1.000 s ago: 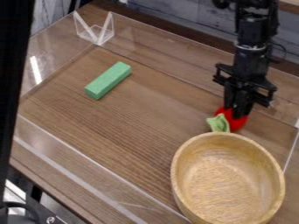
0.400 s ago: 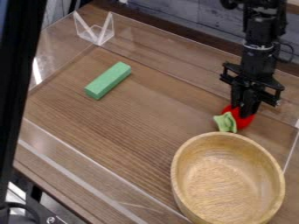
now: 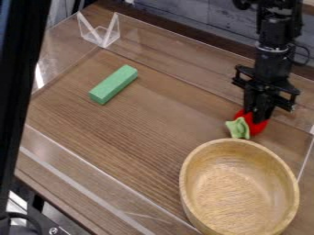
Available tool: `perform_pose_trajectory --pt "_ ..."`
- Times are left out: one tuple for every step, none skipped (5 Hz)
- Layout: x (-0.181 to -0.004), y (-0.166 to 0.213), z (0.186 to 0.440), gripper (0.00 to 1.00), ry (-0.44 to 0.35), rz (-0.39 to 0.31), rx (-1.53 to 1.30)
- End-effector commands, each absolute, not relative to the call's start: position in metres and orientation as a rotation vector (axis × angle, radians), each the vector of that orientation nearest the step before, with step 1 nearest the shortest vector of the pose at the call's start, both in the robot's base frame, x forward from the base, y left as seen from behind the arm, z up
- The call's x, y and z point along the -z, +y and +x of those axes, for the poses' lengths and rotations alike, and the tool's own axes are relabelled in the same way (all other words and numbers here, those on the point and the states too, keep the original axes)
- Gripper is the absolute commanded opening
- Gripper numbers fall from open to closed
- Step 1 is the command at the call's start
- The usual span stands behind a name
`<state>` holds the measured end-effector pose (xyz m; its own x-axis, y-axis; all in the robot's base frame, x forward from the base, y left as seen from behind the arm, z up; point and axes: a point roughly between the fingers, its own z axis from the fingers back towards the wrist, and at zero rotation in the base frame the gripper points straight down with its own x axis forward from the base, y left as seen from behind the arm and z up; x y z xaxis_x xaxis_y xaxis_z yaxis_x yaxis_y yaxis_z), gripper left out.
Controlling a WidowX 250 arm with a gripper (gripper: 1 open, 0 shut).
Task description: Move the red object to the right side of the table
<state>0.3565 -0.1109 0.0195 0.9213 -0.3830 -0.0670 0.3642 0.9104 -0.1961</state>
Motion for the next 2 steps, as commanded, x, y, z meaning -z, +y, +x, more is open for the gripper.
perform_pose_trajectory --pt "-0.0035 -0.1259 0.3478 0.00 0.144 -0.176 0.426" --pt "-0.0030 -0.1260 0.3470 0.00 0.151 -0.176 0.425"
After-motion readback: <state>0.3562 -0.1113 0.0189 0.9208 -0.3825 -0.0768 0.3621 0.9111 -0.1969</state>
